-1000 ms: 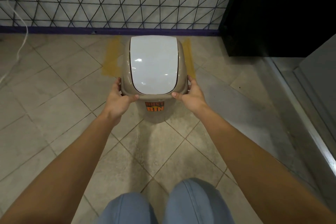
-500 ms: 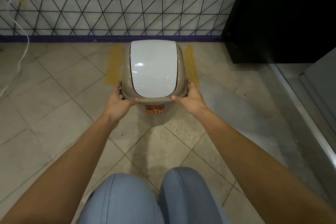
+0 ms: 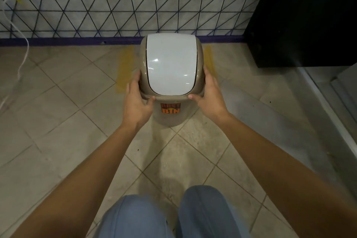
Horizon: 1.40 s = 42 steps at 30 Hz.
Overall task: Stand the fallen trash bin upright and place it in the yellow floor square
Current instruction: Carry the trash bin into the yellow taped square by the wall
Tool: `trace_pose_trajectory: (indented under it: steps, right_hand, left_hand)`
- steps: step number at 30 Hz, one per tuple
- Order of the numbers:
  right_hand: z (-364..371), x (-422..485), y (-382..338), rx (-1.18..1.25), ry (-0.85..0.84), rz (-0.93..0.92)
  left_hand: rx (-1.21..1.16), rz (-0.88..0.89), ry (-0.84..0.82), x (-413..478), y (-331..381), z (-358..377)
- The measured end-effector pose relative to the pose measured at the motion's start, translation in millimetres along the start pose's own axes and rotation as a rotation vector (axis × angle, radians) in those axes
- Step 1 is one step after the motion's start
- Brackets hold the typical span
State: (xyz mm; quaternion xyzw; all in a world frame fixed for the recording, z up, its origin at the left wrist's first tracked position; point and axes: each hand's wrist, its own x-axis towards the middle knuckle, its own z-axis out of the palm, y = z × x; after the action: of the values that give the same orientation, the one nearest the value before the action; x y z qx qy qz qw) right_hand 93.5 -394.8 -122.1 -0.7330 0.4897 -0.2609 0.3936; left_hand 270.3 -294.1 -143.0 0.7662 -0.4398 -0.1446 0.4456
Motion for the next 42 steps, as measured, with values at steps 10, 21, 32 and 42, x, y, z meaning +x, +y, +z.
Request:
trace_pose_trajectory:
  steps: [10,21,32,42]
  right_hand:
    - [-3.0,44.4,-6.6,-0.126,-0.05,-0.039]
    - [0.1,82.4,3.9,-0.112,-0.018,-0.075]
    - [0.5,99.0,4.4,0.015,-0.011,-0.024]
    - [-5.2,124.7,5.7,0.038,-0.017,-0.016]
  left_hand:
    - [0.043,0.066,-0.037,42.4,-10.0,8.5]
    - [-0.006,0.058,-0.027,79.7,-8.6,19.7]
    - [-0.21,-0.131,-0.069,92.1,-4.0,22.7]
    - [-0.375,-0.243,-0.123,114.1,2.5,35.0]
